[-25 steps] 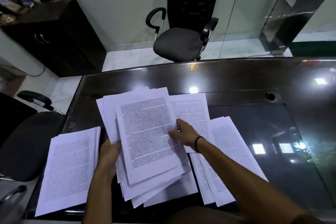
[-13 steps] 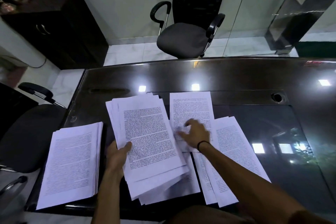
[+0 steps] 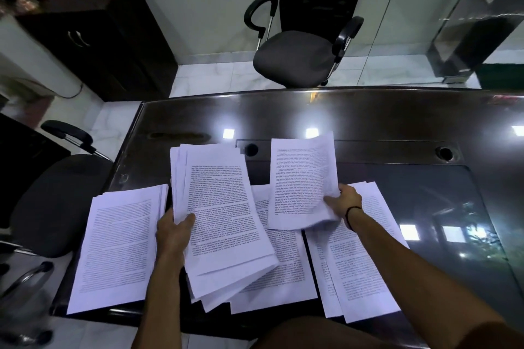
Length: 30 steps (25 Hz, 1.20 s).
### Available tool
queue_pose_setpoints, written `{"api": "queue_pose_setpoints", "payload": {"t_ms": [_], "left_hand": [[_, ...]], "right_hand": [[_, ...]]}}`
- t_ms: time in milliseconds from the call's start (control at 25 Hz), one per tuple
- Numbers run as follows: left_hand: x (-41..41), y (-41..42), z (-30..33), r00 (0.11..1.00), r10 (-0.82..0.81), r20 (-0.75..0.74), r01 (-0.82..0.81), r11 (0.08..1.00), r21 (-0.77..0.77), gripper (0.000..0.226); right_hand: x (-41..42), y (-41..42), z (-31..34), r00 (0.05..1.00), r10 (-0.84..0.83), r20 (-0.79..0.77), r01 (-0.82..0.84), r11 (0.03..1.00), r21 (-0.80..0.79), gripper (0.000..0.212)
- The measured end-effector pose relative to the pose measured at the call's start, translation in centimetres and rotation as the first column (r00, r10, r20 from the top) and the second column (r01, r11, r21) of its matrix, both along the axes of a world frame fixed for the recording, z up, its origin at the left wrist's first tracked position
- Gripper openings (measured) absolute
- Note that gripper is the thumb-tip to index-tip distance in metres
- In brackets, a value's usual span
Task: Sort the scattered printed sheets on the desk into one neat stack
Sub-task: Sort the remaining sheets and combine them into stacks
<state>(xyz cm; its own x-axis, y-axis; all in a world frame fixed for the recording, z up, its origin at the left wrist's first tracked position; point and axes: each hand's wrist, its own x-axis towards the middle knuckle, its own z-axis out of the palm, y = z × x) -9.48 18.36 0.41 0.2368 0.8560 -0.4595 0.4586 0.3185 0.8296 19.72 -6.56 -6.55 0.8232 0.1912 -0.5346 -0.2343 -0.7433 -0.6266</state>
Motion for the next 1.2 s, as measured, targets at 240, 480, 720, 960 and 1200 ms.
{"api": "queue_pose_setpoints", "payload": {"t_ms": [240, 480, 720, 960, 1200], "left_hand": [[-0.6, 0.7, 2.7, 0.993, -0.022, -0.12, 0.054, 0.961, 0.27, 0.039], [0.7, -1.9, 4.2, 0.978, -0.059, 0.2, 0.064, 0.998, -0.019, 0.038], [-0.2, -3.7, 2.4, 0.955, 0.063, 0.289, 0.054, 0.924, -0.377, 0.039], [-1.8, -5.9, 0.5, 0.98, -0.127, 0.156, 0.147, 0.981, -0.129, 0.027], [-3.4, -6.4, 0.4, 0.988, -0.09, 0.127, 0.107, 0.986, -0.131, 0.042]], "right_hand": [[-0.3, 1.9, 3.5, 0.964, 0.02, -0.264, 0.132, 0.829, 0.544, 0.021], [-7.3, 4.2, 6.3, 0.915, 0.371, -0.158, -0.225, 0.795, 0.563, 0.022], [-10.5, 2.5, 5.0, 0.887, 0.427, -0.176, -0.278, 0.797, 0.536, 0.037], [-12.5, 0.7, 3.4, 0.852, 0.492, -0.179, -0.371, 0.808, 0.457, 0.043], [-6.5, -6.6, 1.8, 0.943, 0.318, 0.102, -0.31, 0.946, -0.091, 0.064]]}}
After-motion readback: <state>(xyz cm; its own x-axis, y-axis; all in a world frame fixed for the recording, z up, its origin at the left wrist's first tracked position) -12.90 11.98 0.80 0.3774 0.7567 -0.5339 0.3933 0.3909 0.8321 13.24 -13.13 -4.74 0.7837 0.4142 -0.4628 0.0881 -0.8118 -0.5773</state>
